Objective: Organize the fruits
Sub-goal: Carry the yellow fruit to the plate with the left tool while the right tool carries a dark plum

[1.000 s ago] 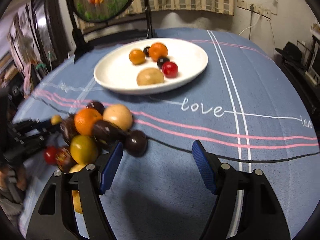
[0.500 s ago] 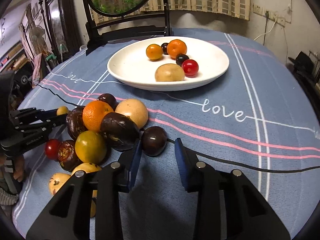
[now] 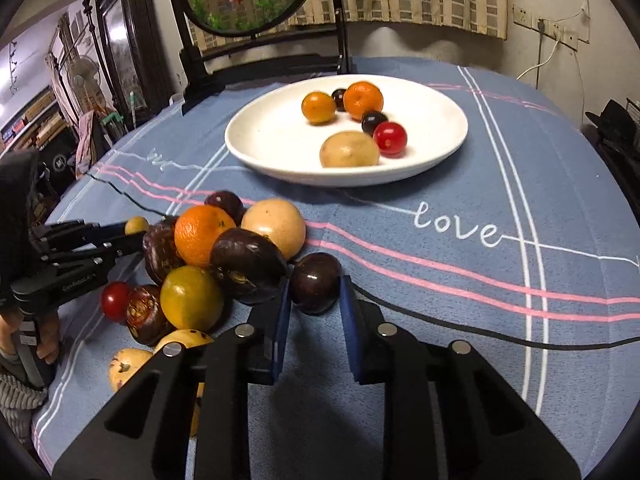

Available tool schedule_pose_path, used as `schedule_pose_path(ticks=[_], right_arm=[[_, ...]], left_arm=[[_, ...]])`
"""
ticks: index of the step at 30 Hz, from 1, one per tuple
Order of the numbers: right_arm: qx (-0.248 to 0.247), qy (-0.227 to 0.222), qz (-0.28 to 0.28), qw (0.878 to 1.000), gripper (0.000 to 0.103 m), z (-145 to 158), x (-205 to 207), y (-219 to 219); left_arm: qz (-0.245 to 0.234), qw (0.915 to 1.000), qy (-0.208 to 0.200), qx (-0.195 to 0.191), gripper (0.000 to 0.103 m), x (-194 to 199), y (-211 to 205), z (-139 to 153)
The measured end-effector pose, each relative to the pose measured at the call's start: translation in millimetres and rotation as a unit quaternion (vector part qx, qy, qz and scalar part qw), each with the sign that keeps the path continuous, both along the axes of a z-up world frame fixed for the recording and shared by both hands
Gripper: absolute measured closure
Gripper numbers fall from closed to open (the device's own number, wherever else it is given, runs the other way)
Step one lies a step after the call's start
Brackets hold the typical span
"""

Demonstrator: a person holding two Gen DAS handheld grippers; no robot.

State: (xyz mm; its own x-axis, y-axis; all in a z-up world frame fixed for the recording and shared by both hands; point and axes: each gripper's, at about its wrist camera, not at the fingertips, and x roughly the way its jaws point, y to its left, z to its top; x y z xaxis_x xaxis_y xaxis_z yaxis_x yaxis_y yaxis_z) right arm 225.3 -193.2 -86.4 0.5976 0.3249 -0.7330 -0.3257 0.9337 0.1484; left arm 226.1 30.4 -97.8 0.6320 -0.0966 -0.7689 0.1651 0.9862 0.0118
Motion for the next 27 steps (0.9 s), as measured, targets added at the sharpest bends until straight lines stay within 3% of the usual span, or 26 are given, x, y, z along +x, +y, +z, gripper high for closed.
schedule_pose_path(ticks=[8, 12, 20, 27], right_arm=[[0.038, -0.017, -0.040, 0.998, 0.078, 14.5, -2.4, -27.5], [0.050, -0.038, -0.046, 0.997, 0.078, 27.7, -8.6, -31.9], [0.061, -0.080, -0.050, 0.994, 0.078, 76.5, 17.3, -31.3], [0.051, -0.060, -0.034, 0.996, 0.078, 62.1, 68.0, -6.0]], left_arm=[[0.007, 0.9995, -0.031, -0.003, 0.077, -6.2, 3.2, 12.4], [0.013, 0.9984, -0.054, -0.003, 0.077, -5.0, -1.3, 31.9], [-0.015, 0.9956, -0.089, 0.023, 0.077, 48.7, -54.4, 84.2], [-0.009, 0.9978, -0.064, -0.011, 0.077, 99.3, -68.9, 69.6]])
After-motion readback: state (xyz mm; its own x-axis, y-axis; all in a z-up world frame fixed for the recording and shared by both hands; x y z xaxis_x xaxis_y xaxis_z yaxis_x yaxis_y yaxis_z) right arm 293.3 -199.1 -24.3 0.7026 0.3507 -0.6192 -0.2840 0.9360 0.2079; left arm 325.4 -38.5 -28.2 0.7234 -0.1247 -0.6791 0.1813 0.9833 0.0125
